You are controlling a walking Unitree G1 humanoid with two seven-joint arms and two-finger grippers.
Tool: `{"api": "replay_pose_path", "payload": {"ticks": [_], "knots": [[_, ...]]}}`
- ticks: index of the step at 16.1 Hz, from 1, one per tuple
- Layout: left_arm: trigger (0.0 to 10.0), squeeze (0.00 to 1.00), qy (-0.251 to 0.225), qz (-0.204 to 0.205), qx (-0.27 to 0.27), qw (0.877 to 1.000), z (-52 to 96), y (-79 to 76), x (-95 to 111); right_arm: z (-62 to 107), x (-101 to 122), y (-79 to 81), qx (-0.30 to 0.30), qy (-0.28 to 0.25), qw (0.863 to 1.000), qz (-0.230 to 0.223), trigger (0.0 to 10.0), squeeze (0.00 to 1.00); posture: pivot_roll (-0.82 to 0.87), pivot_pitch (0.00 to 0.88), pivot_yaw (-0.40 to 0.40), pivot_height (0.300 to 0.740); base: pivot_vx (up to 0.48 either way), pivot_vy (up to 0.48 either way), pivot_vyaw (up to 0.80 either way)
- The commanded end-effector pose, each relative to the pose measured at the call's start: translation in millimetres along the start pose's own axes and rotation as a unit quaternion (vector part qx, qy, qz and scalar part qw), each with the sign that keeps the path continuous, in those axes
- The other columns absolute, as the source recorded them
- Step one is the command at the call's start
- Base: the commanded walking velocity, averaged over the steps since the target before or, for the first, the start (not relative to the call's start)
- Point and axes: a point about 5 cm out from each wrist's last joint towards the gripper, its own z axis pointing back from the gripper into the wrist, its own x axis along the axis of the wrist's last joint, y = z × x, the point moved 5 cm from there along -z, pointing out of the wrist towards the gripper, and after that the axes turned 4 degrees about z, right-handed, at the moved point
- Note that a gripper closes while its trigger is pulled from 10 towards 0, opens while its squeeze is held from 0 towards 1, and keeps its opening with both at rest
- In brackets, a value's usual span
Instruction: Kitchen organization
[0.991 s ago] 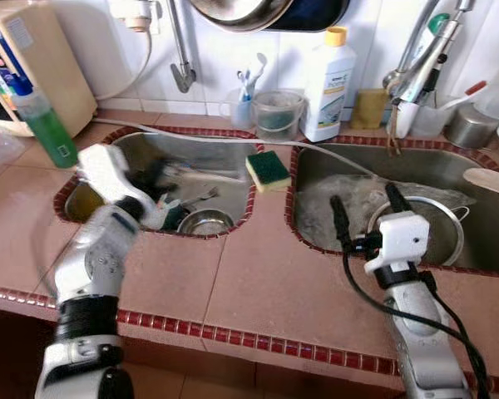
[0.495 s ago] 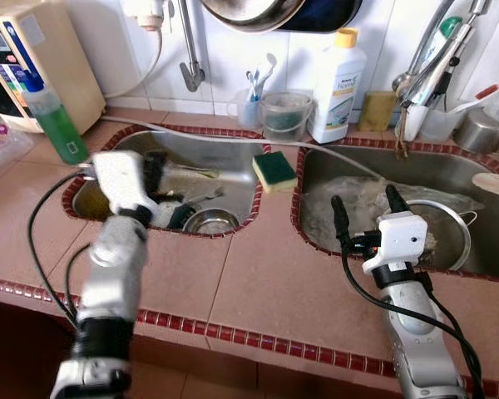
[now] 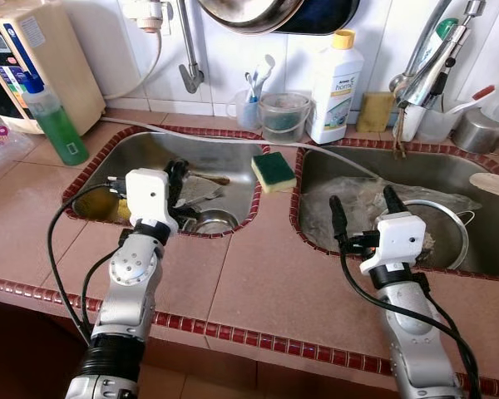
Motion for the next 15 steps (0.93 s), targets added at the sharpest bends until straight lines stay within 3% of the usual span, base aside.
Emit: {"api": "replay_pose_path", "payload": {"ticks": [1,6,13,15], "knots": [[10.0,0.0,0.005,-0.005,-0.006,1.0,1.5,1.5,-3.4,1.2,0.1,3.0,0.004,0.003,1.0,-0.006,10.0,0.0,-0.18,0.046,0.082,0.74,0.0,0.0,0.0],[10.0,0.0,0.02,-0.001,-0.003,1.0,3.2,3.6,-10.0,5.3,-2.7,13.9,0.007,0.01,1.0,-0.019,10.0,0.0,-0.19,0.047,0.089,0.74,0.0,0.179,0.0],[10.0,0.0,0.024,-0.004,-0.011,1.0,1.9,0.4,-10.9,5.4,-2.8,14.3,0.001,0.011,1.0,-0.025,10.0,0.0,-0.18,0.056,0.092,0.74,0.0,0.303,0.0],[10.0,0.0,0.027,-0.006,-0.014,1.0,2.3,-1.0,-11.7,5.8,-2.7,14.6,0.0,0.012,1.0,-0.025,10.0,0.0,-0.18,0.061,0.093,0.74,0.0,0.0,0.0]]}}
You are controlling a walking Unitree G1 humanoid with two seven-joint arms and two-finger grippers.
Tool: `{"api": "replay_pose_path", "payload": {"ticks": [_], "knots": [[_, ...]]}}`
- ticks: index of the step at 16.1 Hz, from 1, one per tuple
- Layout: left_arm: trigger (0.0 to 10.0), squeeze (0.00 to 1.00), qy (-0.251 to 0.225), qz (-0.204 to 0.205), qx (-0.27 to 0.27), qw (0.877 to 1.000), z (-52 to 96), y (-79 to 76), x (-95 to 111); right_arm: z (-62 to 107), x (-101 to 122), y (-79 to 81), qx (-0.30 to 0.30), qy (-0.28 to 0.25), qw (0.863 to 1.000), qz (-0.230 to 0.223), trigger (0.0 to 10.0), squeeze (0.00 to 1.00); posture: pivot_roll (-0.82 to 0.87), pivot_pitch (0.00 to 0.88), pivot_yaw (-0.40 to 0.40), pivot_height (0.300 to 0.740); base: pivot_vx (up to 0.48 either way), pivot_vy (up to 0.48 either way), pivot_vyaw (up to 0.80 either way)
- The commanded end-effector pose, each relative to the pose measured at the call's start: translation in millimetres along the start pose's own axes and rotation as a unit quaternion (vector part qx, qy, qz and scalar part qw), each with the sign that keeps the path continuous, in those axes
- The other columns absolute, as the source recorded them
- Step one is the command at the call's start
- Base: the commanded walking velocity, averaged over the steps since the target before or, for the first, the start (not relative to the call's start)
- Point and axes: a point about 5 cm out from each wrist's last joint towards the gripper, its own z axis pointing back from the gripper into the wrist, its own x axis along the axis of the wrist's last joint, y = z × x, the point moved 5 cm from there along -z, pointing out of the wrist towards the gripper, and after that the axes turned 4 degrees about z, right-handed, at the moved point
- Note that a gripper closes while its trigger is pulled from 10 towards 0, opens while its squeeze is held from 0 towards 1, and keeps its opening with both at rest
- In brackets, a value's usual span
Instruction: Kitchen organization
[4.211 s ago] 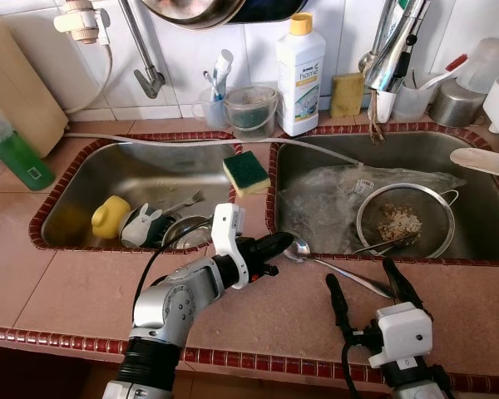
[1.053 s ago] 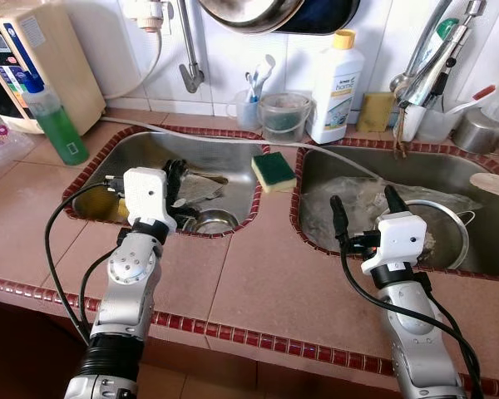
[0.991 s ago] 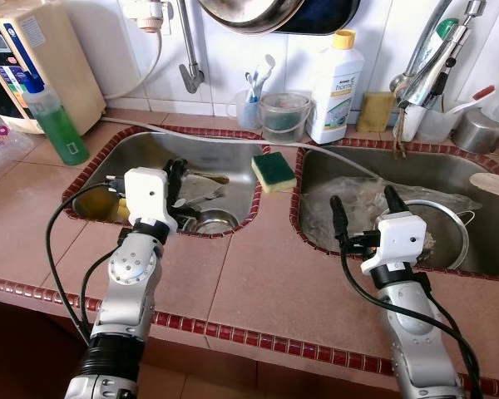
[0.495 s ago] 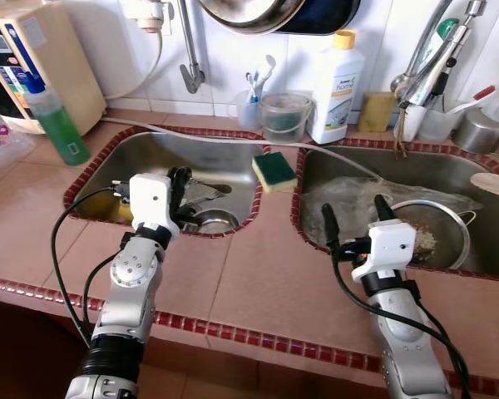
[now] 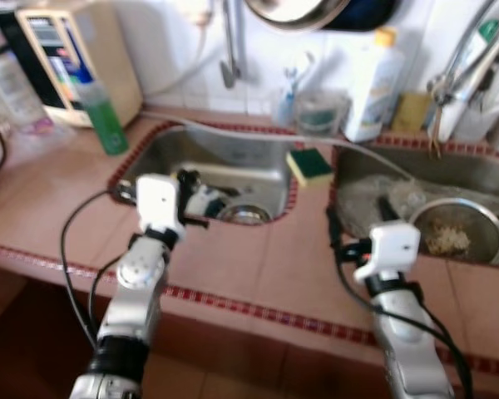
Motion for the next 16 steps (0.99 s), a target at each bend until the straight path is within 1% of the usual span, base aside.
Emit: {"api": "replay_pose_path", "payload": {"ticks": [1,5,8,16], "knots": [[10.0,0.0,0.003,-0.006,0.009,1.0,1.5,8.8,0.3,-1.4,6.0,5.6,0.004,-0.009,1.0,-0.006,10.0,0.0,-0.18,0.061,0.093,0.74,0.0,0.0,0.0],[10.0,0.0,0.014,-0.006,-0.012,1.0,3.2,0.6,-3.4,-1.0,5.1,5.9,0.005,-0.007,1.0,-0.008,10.0,0.0,-0.18,0.056,0.089,0.74,0.0,0.0,0.0],[10.0,0.0,0.023,-0.011,-0.02,0.999,4.6,-1.0,-6.6,-1.0,5.5,7.0,0.009,-0.007,1.0,-0.007,10.0,0.0,-0.18,0.054,0.086,0.74,0.0,0.0,0.0],[10.0,0.0,0.031,-0.002,-0.024,0.999,4.0,-4.3,-9.2,-1.1,6.0,9.6,0.018,-0.008,1.0,-0.007,10.0,0.0,-0.18,0.044,0.079,0.74,0.301,0.0,0.0]]}}
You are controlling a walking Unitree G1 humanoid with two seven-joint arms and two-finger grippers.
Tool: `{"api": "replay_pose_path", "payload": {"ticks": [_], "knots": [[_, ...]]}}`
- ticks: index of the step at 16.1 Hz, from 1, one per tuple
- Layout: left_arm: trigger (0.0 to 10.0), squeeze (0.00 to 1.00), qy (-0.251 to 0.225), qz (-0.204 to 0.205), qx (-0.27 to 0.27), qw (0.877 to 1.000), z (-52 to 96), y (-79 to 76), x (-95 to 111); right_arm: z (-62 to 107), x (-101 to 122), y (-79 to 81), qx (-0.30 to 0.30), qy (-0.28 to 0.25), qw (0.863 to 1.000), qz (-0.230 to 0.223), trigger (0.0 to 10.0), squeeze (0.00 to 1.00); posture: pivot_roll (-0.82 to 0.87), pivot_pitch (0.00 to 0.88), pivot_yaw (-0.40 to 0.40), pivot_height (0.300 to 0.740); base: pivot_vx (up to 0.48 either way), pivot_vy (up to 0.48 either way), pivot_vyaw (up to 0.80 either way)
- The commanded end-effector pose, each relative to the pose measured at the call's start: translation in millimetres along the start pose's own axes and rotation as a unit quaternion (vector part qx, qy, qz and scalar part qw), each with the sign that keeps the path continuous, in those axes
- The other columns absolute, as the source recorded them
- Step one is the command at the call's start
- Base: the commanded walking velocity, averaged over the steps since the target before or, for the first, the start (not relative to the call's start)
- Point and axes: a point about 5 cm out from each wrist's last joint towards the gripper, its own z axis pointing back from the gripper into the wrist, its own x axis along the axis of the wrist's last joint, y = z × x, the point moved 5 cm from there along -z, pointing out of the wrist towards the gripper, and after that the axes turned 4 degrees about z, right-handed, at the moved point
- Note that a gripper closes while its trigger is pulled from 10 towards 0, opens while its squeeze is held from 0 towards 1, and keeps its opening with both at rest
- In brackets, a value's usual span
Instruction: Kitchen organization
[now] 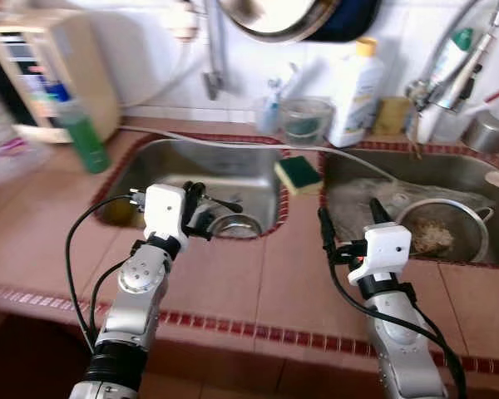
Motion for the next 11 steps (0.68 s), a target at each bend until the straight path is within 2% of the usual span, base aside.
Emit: {"api": "replay_pose_path", "payload": {"ticks": [1,2,5,6,7,10,11], "knots": [[10.0,0.0,-0.003,-0.003,0.004,1.0,-1.2,3.5,4.5,-1.6,5.7,3.6,0.007,-0.008,1.0,-0.005,10.0,0.0,-0.18,0.042,0.077,0.74,0.285,0.0,0.0],[10.0,0.0,-0.006,0.015,0.013,1.0,-0.1,4.4,3.8,-0.9,6.2,5.1,0.011,-0.009,1.0,-0.006,10.0,0.0,-0.19,0.039,0.077,0.74,0.0,0.0,0.0],[10.0,0.0,-0.004,0.021,0.017,1.0,0.8,5.7,3.2,5.2,12.9,18.3,0.052,-0.021,0.998,-0.026,10.0,0.0,-0.19,0.038,0.077,0.74,0.0,0.0,0.0],[10.0,0.0,-0.002,0.018,0.017,1.0,1.6,6.3,2.4,13.5,14.6,29.0,0.085,-0.023,0.995,-0.037,10.0,0.0,-0.19,0.036,0.078,0.74,0.0,0.0,0.0],[10.0,0.0,0.0,0.02,0.017,1.0,1.8,6.3,1.5,15.9,14.0,31.0,0.09,-0.021,0.995,-0.04,10.0,0.0,-0.19,0.036,0.078,0.74,0.0,0.0,0.0],[10.0,0.0,0.018,0.004,0.007,1.0,-1.6,5.4,-3.6,31.3,14.3,41.5,0.131,-0.011,0.99,-0.054,10.0,0.0,-0.2,0.04,0.083,0.74,0.0,0.0,0.0],[10.0,0.0,0.04,-0.012,-0.008,0.999,-5.4,3.3,-11.0,40.1,14.5,46.5,0.156,-0.004,0.986,-0.059,10.0,0.0,-0.2,0.05,0.088,0.74,0.0,0.0,0.0]]}}
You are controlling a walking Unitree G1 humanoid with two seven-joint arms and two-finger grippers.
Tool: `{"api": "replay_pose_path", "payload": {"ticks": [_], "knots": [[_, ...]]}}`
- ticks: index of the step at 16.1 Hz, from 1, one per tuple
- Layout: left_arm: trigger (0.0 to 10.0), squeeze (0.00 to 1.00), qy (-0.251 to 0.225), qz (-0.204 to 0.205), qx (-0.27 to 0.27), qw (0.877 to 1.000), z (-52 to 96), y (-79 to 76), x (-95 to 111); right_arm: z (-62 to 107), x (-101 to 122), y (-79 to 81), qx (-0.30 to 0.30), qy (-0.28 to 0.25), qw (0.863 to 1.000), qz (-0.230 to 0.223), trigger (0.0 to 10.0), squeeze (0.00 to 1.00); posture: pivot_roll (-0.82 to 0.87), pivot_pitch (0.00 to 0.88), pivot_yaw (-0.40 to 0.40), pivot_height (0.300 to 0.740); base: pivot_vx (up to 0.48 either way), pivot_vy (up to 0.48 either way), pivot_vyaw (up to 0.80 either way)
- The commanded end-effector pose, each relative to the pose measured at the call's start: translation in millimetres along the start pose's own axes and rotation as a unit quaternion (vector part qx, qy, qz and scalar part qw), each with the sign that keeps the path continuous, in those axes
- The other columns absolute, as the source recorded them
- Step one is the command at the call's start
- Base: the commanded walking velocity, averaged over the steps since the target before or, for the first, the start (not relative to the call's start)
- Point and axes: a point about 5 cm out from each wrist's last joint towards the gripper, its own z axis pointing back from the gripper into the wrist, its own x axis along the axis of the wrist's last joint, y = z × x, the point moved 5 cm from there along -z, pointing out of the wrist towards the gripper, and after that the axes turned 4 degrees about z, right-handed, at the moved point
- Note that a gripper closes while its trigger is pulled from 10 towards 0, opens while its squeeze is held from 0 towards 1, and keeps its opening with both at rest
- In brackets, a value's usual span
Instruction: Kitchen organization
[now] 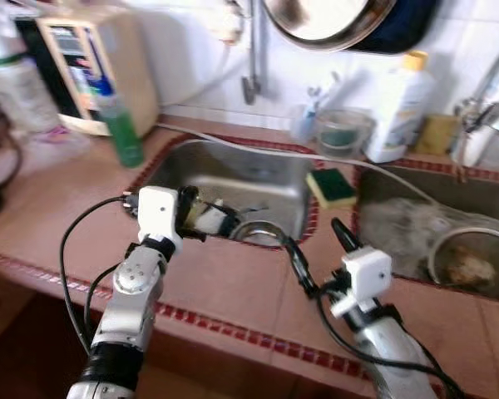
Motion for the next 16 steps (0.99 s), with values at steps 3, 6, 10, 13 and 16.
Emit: {"api": "replay_pose_path", "payload": {"ticks": [3,6,10,13,16], "knots": [[10.0,0.0,0.029,-0.019,-0.021,0.999,-15.1,-6.4,-7.4,6.7,9.4,11.7,0.038,-0.002,0.999,-0.016,10.0,0.0,-0.21,0.064,0.093,0.74,0.0,0.0,0.0],[10.0,0.0,0.045,-0.01,-0.035,0.998,-26.6,-13.2,-10.4,9.9,15.5,16.4,0.047,-0.004,0.999,-0.024,10.0,0.0,-0.22,0.092,0.105,0.74,0.0,0.0,0.0],[10.0,0.0,0.064,0.004,-0.045,0.997,-37.1,-11.9,-13.0,17.2,26.9,24.1,0.044,-0.004,0.997,-0.057,10.0,0.0,-0.23,0.154,0.125,0.74,0.0,0.0,0.0],[10.0,0.0,0.083,0.028,-0.03,0.996,-44.1,6.7,-10.9,28.1,43.1,33.3,0.04,-0.006,0.995,-0.094,10.0,0.0,-0.24,0.216,0.139,0.74,0.0,0.0,0.0],[10.0,0.0,0.09,0.031,-0.022,0.995,-50.2,18.6,-3.8,34.6,50.9,36.3,0.032,-0.003,0.993,-0.11,10.0,0.0,-0.25,0.247,0.151,0.74,0.0,0.0,0.0]]}}
